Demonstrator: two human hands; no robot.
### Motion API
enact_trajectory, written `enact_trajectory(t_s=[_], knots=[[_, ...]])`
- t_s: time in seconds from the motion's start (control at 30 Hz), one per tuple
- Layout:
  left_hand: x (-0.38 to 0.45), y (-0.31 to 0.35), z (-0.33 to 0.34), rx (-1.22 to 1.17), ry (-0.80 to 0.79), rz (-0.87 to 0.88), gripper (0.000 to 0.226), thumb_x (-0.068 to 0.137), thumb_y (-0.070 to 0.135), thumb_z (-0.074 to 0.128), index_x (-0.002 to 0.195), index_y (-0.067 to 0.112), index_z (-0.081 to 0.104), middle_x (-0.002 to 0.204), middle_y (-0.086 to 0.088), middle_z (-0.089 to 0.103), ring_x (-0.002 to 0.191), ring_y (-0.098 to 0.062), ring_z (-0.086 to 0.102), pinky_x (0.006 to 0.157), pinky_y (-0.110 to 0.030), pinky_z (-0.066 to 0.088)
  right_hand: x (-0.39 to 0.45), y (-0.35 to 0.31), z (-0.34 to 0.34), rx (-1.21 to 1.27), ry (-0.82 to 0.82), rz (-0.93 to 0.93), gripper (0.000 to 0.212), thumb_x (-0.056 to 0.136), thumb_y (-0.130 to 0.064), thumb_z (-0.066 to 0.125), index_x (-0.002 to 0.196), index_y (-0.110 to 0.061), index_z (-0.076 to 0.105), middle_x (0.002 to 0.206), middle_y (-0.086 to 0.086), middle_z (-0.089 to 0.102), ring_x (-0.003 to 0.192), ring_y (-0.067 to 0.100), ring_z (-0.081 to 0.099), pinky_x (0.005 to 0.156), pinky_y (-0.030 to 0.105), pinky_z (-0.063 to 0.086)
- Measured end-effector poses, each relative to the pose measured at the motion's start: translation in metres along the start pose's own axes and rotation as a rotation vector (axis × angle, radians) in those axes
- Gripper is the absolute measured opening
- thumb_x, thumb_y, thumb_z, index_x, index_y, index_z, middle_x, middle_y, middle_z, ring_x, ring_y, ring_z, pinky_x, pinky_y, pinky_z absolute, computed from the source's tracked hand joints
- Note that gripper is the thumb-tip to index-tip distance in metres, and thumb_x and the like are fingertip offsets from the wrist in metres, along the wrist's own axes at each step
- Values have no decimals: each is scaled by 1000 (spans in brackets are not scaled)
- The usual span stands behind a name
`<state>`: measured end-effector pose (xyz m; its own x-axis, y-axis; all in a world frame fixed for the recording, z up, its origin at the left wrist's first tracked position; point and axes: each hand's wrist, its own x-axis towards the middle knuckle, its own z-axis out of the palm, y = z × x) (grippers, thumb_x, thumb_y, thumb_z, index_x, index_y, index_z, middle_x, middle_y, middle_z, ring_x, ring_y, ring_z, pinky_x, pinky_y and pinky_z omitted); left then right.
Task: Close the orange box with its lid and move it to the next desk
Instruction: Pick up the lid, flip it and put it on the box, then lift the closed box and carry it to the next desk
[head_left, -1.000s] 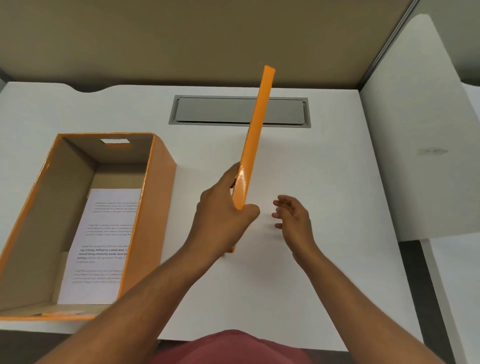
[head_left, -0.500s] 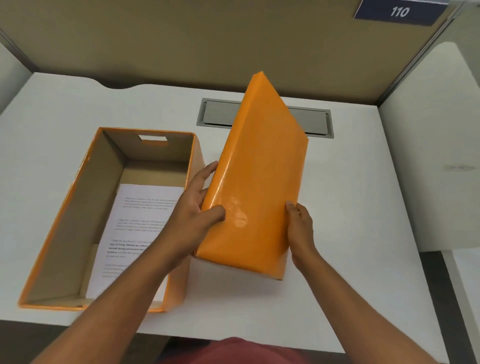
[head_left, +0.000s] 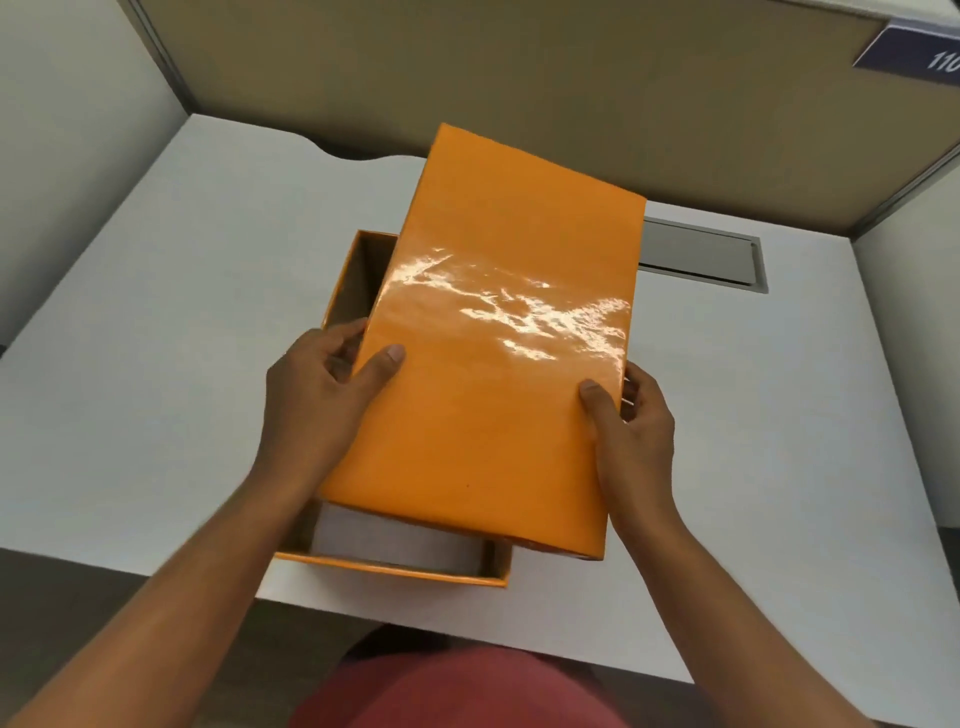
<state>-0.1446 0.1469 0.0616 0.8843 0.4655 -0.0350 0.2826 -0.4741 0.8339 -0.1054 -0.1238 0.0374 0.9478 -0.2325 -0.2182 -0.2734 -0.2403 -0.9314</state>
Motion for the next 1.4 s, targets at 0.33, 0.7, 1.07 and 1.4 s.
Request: enact_trajectory(t_s=[0.33,0.7,1.07,1.4], knots=[[-13,-79,-46,33,11,-84,53,95,52,64,140,25,65,113,3,58,85,2,55,72,-18,39,-45,8,61,-122,-49,29,52,104,-34,65,154,-30,49,155,-5,52,120,12,54,90,31,48],[-15,-99,-49,-6,-16,-89,46,97,48,66,138,28,66,108,2,61,87,2,57,73,-16,39,-63,22,76,-284,-68,1,52,107,-34,59,157,-29,44,132,-15,46,116,9,49,99,34,42],[-17,-119,-40,25,-49,-55,61,92,62,58,138,22,64,114,7,58,86,-1,57,70,-23,44,-67,42,83,-470,-98,-94,66,110,-46,48,167,-22,25,163,4,44,145,27,50,111,39,40],[73,-94,-36,7,-140,116,60,98,49,65,151,30,47,144,5,55,103,-12,65,84,-34,54,9,-3,85,-479,-59,-214,66,105,-42,58,161,-15,37,164,11,40,145,32,51,119,54,46]])
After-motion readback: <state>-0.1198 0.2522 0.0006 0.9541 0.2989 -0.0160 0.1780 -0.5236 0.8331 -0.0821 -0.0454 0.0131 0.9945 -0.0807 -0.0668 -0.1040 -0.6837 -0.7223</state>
